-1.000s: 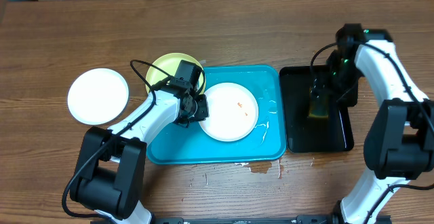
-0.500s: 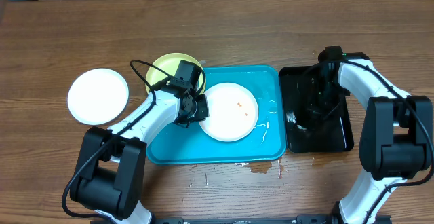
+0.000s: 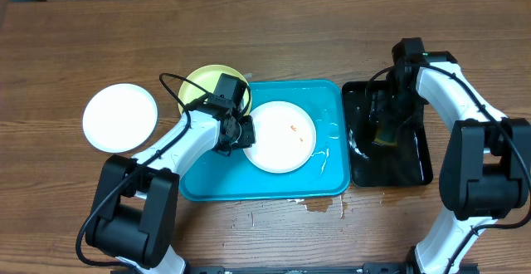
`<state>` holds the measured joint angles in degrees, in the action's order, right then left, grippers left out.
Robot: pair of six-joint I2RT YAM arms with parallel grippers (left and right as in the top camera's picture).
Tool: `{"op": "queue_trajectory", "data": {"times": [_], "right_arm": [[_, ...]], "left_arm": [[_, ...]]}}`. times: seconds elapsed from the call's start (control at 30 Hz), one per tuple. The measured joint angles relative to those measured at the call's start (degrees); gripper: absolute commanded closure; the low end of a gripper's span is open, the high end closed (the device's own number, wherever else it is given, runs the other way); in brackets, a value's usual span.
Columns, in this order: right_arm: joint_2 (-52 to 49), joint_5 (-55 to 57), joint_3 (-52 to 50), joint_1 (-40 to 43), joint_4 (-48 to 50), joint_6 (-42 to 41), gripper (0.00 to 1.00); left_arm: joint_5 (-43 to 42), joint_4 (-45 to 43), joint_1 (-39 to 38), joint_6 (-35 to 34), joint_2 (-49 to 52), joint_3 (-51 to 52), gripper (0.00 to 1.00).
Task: Clean dirty plates on tray and stack at the side
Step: 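Reach the right gripper into the black tray and grasp the sponge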
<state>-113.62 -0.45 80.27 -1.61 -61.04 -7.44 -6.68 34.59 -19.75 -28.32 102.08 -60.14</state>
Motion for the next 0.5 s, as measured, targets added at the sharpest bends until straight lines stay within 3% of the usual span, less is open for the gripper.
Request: {"op": "queue_trajectory", "data": {"times": [0.33, 0.5], "right_arm": [[0.00, 1.31, -0.48, 0.00, 6.05, -0.96, 0.35], [0.00, 1.36, -1.60, 0.00, 6.67, -1.33, 0.51]], "left_arm": [[0.00, -0.02, 0.00, 0.02, 0.00, 0.00, 0.70], [0.00, -0.04, 0.00, 0.15, 0.00, 0.00, 0.70]]}}
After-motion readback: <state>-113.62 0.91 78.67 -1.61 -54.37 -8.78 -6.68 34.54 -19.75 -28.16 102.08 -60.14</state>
